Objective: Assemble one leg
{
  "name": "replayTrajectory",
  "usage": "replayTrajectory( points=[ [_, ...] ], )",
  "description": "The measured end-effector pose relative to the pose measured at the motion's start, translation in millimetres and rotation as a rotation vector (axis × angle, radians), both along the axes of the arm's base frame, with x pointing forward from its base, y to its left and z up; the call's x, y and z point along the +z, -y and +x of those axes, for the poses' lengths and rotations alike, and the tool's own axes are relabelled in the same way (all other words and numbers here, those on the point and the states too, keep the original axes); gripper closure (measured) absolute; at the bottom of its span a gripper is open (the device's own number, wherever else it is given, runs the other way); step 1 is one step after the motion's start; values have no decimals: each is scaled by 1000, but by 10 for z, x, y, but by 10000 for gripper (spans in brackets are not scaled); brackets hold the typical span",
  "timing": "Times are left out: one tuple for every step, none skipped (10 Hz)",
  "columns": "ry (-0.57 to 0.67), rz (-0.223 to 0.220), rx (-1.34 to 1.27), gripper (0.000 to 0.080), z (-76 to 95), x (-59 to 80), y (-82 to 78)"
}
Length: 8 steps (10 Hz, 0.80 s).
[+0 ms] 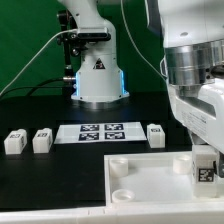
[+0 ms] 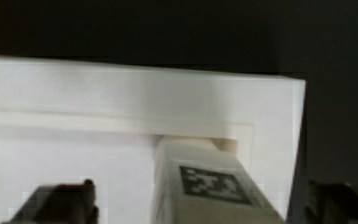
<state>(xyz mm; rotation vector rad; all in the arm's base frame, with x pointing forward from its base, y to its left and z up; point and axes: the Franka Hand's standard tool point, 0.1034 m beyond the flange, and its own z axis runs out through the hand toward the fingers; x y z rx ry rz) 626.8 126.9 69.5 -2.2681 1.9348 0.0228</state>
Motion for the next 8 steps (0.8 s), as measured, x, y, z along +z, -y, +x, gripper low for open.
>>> replayTrajectory(
  points=[
    [18, -15, 139, 180, 0, 1, -4],
    [41, -34, 310, 156, 3, 2, -21],
    [56, -45, 427, 156, 2, -3, -23],
    [68, -54, 522, 151, 3, -4, -12],
    [79, -62, 609, 151, 3, -5, -8],
    [90, -73, 702, 150, 4, -6, -1],
    [105, -94, 856, 150, 12, -3, 22],
    [113, -137, 1043, 150, 55, 26, 59]
  ],
)
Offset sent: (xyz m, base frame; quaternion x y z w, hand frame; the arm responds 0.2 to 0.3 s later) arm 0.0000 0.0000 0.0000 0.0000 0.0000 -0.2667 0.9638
